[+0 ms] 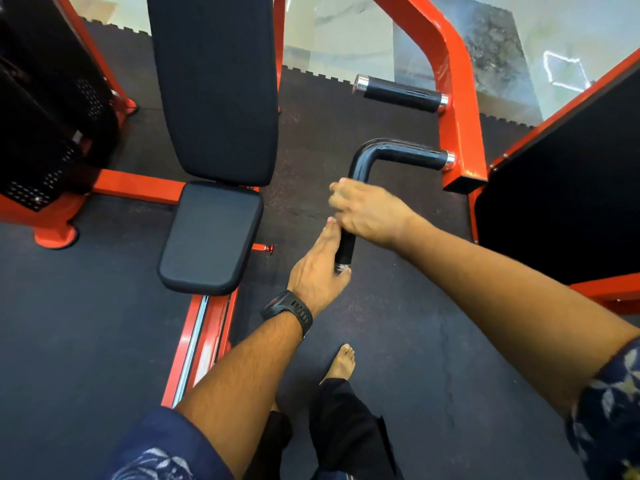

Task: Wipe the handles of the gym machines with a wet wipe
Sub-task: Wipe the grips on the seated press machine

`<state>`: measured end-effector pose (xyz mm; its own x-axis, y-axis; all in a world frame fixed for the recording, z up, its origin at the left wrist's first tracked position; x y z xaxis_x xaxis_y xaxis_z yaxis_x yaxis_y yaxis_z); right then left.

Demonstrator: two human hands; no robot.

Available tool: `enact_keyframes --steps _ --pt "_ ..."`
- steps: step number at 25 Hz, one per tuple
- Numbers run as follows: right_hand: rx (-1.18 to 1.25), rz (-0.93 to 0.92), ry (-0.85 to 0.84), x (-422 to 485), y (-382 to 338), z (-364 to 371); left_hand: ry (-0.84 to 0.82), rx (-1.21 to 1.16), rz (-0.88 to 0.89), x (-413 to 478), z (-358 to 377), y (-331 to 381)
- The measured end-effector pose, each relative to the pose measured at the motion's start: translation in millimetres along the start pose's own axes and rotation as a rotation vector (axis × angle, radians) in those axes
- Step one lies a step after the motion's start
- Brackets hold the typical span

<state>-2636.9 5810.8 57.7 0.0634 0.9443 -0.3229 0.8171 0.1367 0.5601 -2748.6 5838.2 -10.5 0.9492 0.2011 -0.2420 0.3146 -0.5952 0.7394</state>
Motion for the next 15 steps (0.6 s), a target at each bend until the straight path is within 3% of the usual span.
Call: enact_keyframes --steps 3,6,8,11,13,15 --pt "0.02 0.103 -0.044 10 33 -3 -0.008 0.004 0.037 4 -2 3" --pt "-0.012 0.053 -0.153 16 30 -6 -0.017 0.006 0.017 2 -1 2" --pt "0.076 0.247 -0.087 11 52 -10 -0.025 0.003 0.029 4 -1 1" --pt "0.503 0.823 -0.082 -15 93 0 -0.036 0.002 0.035 5 -6 2" --pt "0.578 0.933 -0.031 -27 77 -1 -0.05 -0.03 0.022 5 -11 2" --pt "0.642 0.879 0.088 -28 55 -9 -0.017 -0.129 -0.006 7 -24 4"
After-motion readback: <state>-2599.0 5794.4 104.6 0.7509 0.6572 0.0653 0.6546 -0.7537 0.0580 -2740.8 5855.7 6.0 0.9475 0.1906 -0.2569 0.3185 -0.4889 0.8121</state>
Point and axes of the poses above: each hand's wrist, its own x-axis towards the middle knuckle, its own z-axis out of the palm, y = z × x, the point moved 5 cm from there along x, towards the middle knuckle, and after that the axes turned 7 degrees about -y, right-handed, at the moved point
